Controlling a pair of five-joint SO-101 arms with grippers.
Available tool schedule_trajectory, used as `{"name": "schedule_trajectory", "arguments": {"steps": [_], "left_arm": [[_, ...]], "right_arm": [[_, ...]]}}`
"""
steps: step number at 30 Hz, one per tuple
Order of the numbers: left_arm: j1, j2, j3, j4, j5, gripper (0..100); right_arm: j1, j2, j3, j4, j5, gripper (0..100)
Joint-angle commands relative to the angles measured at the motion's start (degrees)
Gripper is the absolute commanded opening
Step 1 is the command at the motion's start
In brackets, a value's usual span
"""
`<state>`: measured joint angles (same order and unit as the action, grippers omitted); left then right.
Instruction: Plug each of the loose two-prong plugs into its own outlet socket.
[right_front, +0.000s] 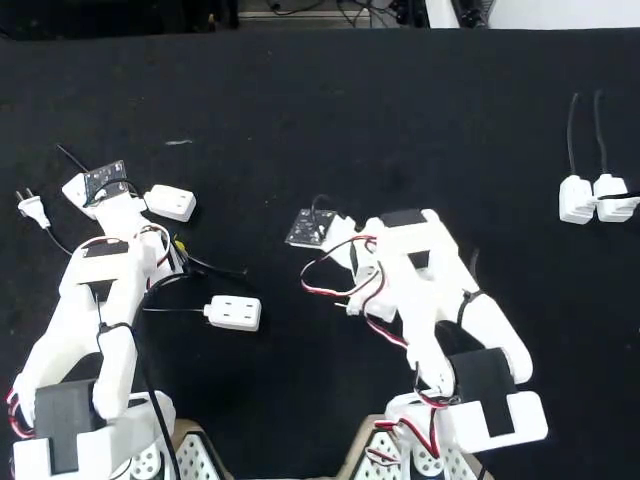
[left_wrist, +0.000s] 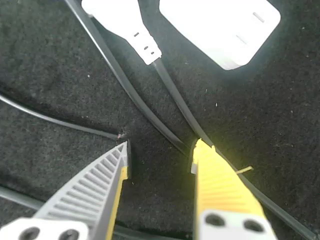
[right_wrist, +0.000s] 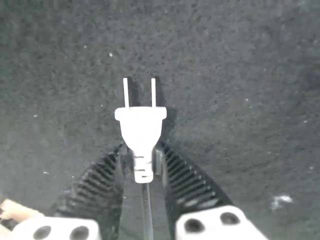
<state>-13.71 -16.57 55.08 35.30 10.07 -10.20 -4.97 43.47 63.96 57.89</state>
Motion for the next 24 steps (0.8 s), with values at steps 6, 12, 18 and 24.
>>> {"name": "schedule_trajectory", "arguments": {"steps": [6, 12, 18, 24], "left_arm": [[-0.48, -2.11, -0.31, -0.26, 0.35, 21], [-0.48, -2.20, -0.31, -0.18, 0.35, 21], [-0.40, -2.20, -0.31, -0.35, 0.35, 21], [-0.31, -2.20, -0.31, -0.44, 0.35, 21]], "right_arm": [[-0.79, -2.68, 4.97, -4.48, 0.44, 7.8], [-0.79, -2.68, 5.41, -4.57, 0.44, 7.7], [-0.79, -2.68, 5.32, -4.57, 0.44, 7.7], [-0.88, -11.82, 4.79, 0.53, 0.44, 7.7]]}}
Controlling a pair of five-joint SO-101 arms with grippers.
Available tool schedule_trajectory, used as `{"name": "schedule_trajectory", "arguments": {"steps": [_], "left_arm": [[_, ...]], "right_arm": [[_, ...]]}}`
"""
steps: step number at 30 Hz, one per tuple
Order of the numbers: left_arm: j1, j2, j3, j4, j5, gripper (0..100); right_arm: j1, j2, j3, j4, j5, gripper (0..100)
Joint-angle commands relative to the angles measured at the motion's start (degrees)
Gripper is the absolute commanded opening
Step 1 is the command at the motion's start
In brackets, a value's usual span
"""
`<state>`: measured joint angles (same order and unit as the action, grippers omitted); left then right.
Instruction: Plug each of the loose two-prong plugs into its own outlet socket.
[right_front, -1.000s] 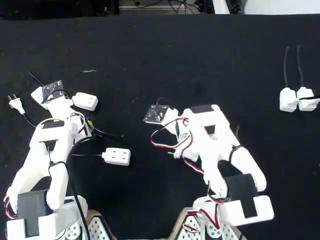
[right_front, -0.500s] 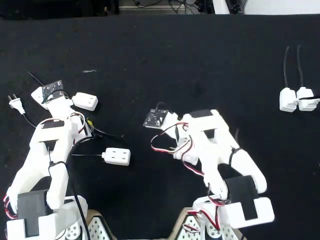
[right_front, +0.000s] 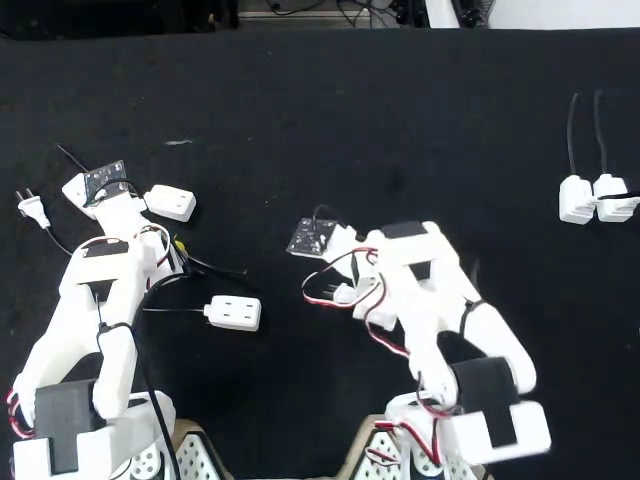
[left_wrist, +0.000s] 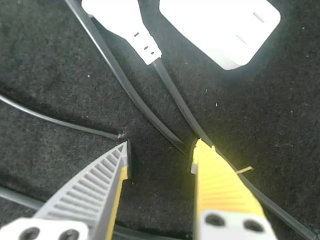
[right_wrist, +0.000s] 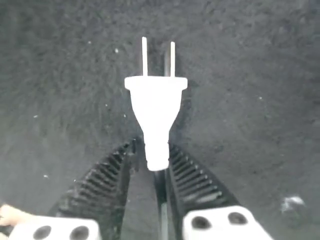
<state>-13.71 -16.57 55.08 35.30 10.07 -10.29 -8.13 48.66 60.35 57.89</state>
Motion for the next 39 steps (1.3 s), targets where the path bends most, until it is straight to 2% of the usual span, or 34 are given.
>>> {"name": "schedule_trajectory", "arguments": {"steps": [1, 3, 7, 12, 17, 20, 25, 32, 39], "left_arm": [[-0.22, -2.11, -0.31, -0.44, 0.35, 21], [-0.13, -2.11, -0.31, -0.44, 0.35, 21], [-0.31, -2.02, -0.31, -0.44, 0.35, 21], [-0.48, -1.93, -0.31, -0.18, 0.35, 21], [-0.48, -1.85, -0.31, -0.26, 0.35, 21], [-0.48, -1.76, -0.31, -0.26, 0.35, 21], [-0.48, -1.76, -0.31, -0.26, 0.35, 21], [-0.48, -1.85, -0.31, -0.35, 0.35, 21], [-0.48, -1.85, -0.31, -0.18, 0.35, 21]], "right_arm": [[-1.32, -11.82, -0.66, 6.07, 0.35, 7.7], [-2.55, -18.24, -0.75, 9.23, -0.44, 7.8], [-5.98, -28.18, 1.01, 10.02, -7.47, 8.2], [-8.97, -30.64, 5.23, 3.52, -13.54, 8.7], [-10.99, -26.15, 8.40, -5.98, -21.98, 20.9], [-10.81, -22.64, 7.96, -9.67, -19.96, 24.3], [-8.53, -16.84, 4.09, -10.64, -18.29, 20.8], [-5.80, -9.54, 2.15, -13.63, -9.05, 20.5], [-5.89, -4.18, 2.15, -21.80, -8.53, 20.4]]}}
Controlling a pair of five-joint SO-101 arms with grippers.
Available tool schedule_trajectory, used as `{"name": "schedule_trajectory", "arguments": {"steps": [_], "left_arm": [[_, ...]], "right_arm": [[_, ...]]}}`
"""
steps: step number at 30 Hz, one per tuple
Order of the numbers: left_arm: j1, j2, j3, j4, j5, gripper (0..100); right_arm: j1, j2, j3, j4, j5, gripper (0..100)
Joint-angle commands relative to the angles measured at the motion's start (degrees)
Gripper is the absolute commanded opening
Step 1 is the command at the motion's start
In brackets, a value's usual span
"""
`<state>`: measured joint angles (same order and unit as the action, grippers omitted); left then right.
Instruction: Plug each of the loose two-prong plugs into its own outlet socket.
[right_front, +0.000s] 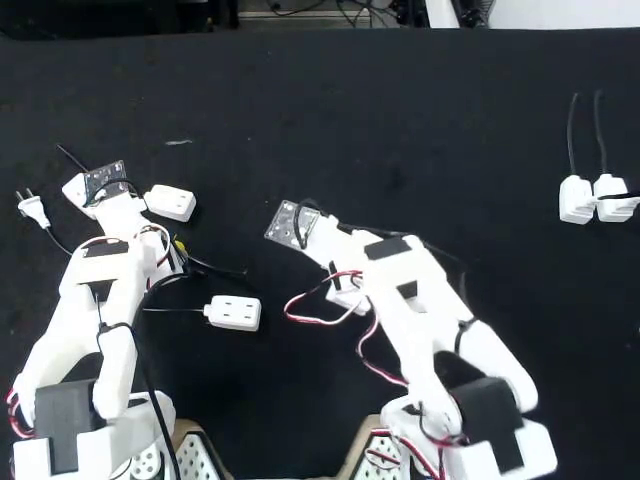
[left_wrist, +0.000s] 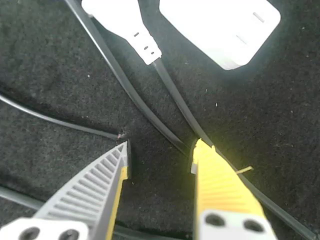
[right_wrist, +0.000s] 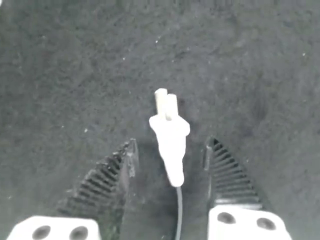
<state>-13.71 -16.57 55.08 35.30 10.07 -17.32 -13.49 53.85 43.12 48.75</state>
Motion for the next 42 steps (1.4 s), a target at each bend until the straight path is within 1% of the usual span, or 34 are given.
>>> {"name": "schedule_trajectory", "arguments": {"steps": [1, 4, 7, 8, 9, 10, 14, 16, 23, 25, 29, 31, 33, 36, 42], "left_arm": [[-0.48, -1.85, -0.31, -0.18, 0.35, 21], [-0.57, -1.85, -0.31, -0.18, 0.35, 21], [-0.57, -1.85, -0.31, -0.18, 0.35, 21], [-0.57, -1.85, -0.31, -0.18, 0.35, 21], [-0.57, -1.93, -0.31, -0.18, 0.35, 21], [-0.57, -1.93, -0.31, -0.09, 0.35, 21], [-0.57, -1.93, -0.31, -0.09, 0.35, 21], [-0.57, -1.93, -0.31, -0.09, 0.35, 21], [-0.57, -1.93, -0.31, -0.35, 0.35, 21], [-0.57, -1.93, -0.31, -0.26, 0.35, 21], [-0.57, -1.93, -0.31, -0.35, 0.35, 21], [-0.57, -1.93, -0.31, -0.26, 0.35, 21], [-0.57, -1.93, -0.31, -0.09, 0.35, 21], [-0.57, -1.93, -0.31, -0.09, 0.35, 21], [-0.40, -1.85, -0.31, -0.44, 0.35, 21]], "right_arm": [[1.23, 1.71, -3.03, -4.92, 0.62, 20.1], [1.23, 3.03, -3.03, -5.01, 0.62, 14.0], [2.46, 3.30, -3.03, -5.10, 0.35, 2.1], [3.34, 2.95, -3.12, -5.19, 0.26, 0.7], [4.66, 2.33, -3.12, -5.01, 0.26, 2.1], [5.98, 1.27, -3.12, -4.92, 0.00, 1.1], [8.53, -6.55, -1.63, -2.64, -4.31, 1.1], [7.21, -12.09, 0.31, 0.97, -4.48, 1.1], [-0.97, -33.71, 7.43, 10.81, -5.01, 1.1], [-1.93, -39.87, 8.31, 11.34, -5.19, 1.1], [-5.89, -49.36, 13.14, 8.97, -11.87, 1.1], [-8.53, -52.35, 17.27, 7.21, -13.63, 1.1], [-9.93, -53.41, 21.14, 6.33, -13.54, 1.1], [-9.14, -51.30, 24.13, 6.59, -13.80, 1.1], [-8.09, -36.97, 21.58, 6.51, -13.45, 1.3]]}}
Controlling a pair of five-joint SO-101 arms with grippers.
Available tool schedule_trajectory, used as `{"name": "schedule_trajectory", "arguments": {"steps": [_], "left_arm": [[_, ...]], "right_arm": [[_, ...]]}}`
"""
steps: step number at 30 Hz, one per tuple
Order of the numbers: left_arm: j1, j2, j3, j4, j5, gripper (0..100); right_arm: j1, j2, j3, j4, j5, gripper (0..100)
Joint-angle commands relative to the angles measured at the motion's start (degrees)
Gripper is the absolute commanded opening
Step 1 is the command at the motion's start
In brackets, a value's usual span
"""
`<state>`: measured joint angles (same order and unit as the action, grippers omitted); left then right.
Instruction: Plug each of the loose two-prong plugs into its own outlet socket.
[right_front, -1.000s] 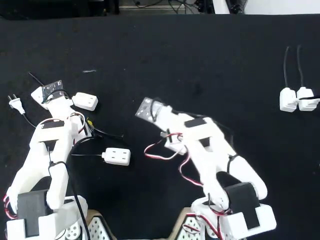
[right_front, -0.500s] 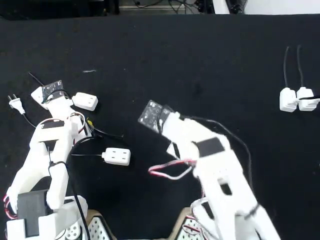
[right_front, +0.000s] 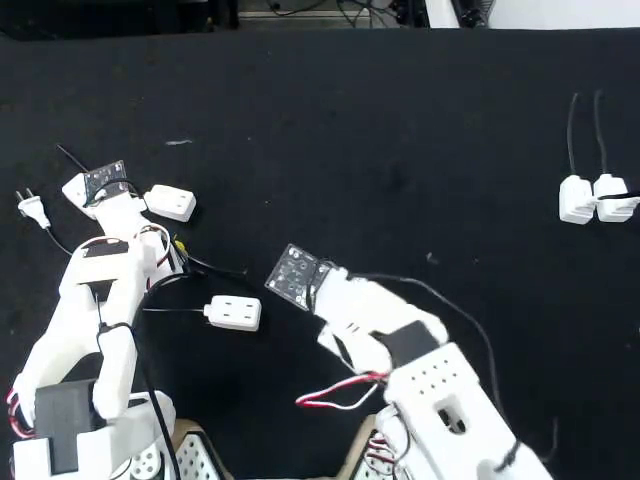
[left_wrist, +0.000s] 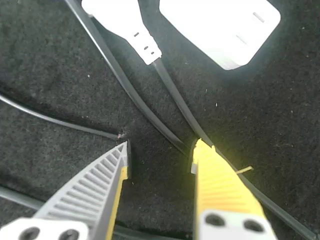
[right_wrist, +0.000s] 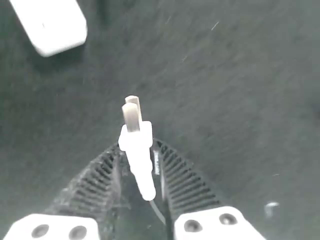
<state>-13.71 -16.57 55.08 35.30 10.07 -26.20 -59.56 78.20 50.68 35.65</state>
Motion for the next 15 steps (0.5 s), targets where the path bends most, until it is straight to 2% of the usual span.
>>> {"name": "schedule_trajectory", "arguments": {"steps": [1, 6, 10, 15], "left_arm": [[-0.48, -1.76, -0.31, -0.44, 0.35, 21], [-0.57, -1.93, -0.31, -0.18, 0.35, 21], [-0.57, -1.93, -0.31, -0.09, 0.35, 21], [-0.57, -2.02, -0.31, -0.09, 0.35, 21]], "right_arm": [[0.79, 12.26, -4.26, -1.05, -0.35, 2.5], [0.97, 28.35, -12.18, -0.79, -0.35, 13.3], [1.05, 36.70, -16.40, -0.79, -0.18, 11.4], [1.05, 38.37, -16.66, -0.62, 4.48, 9.8]]}}
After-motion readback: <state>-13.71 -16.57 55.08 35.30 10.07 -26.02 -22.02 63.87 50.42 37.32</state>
